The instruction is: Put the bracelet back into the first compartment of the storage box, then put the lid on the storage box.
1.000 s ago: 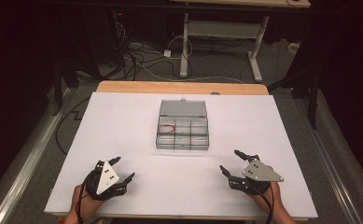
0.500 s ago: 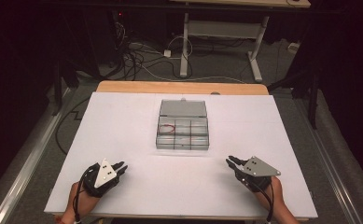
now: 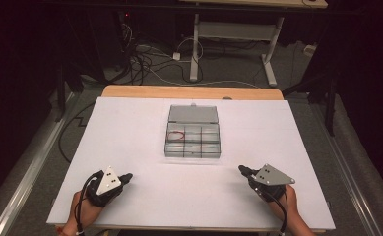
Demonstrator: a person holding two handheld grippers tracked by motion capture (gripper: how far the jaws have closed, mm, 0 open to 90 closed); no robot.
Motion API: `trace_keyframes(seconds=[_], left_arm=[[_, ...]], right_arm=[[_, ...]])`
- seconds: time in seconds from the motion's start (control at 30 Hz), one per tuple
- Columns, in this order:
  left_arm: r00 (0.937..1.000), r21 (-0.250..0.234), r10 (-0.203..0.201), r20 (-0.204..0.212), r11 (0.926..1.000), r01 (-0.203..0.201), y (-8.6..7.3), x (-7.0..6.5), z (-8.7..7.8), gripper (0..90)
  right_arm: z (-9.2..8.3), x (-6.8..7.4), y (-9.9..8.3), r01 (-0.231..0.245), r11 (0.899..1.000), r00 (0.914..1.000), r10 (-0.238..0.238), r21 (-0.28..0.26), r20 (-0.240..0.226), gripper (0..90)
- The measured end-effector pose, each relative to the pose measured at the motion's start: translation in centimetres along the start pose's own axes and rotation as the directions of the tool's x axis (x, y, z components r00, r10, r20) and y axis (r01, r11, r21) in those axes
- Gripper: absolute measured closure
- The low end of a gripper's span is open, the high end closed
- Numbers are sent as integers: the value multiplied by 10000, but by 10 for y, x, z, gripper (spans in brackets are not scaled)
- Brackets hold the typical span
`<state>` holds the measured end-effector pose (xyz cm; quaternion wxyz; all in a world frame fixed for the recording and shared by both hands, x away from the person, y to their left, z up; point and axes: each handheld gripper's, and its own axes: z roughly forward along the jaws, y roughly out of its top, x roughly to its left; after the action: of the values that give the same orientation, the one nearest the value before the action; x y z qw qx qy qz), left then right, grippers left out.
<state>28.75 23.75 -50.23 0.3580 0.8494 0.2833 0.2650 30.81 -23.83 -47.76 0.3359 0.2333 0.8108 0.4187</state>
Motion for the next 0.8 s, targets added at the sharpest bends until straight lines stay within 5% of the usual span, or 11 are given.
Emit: trace_keyframes(seconds=[0.13,0.8], left_arm=[[9992,-67,-342,208,9994,343,-1,3,-1,876],[9999,175,35,-101,9998,-33,8,8,7,876]], right_arm=[[1,-2,0,-97,10000,9999,97,-11,-28,898],[10,-12,0,-318,9991,9992,325,290,-236,900]])
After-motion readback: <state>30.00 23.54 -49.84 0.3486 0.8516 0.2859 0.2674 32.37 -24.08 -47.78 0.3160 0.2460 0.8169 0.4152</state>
